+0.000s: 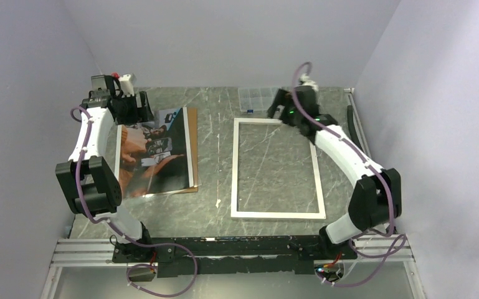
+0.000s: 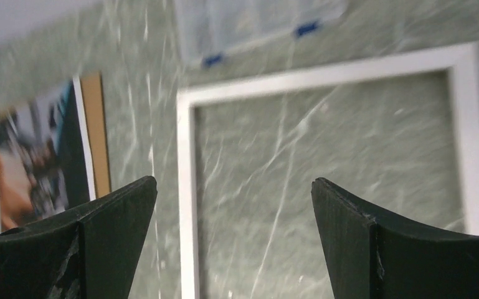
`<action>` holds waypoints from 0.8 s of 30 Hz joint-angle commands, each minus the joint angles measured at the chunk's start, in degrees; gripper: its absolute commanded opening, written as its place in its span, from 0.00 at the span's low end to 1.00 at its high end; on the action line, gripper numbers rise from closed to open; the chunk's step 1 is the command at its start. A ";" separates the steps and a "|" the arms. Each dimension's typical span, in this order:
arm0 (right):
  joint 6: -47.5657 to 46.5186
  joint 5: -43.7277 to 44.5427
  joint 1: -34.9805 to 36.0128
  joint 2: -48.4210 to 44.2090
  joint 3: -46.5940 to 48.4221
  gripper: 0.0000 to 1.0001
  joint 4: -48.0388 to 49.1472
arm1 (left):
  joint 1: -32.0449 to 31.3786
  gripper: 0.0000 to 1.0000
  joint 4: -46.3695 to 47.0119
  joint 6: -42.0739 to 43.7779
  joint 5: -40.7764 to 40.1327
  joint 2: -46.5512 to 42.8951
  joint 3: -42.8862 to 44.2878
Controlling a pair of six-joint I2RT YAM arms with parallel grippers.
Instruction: Put the photo into the frame
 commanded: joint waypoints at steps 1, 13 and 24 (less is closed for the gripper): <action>-3.87 12.83 12.20 3.12 5.65 1.00 -13.12 | 0.12 0.87 -4.94 -0.04 2.24 -1.71 2.41; 0.62 22.55 28.02 26.50 20.36 0.99 -25.53 | -0.12 0.94 -7.71 2.89 1.75 -3.10 0.86; 1.38 18.20 30.04 35.07 24.18 0.96 -23.19 | -0.15 0.94 -9.01 4.15 1.48 -4.47 -0.23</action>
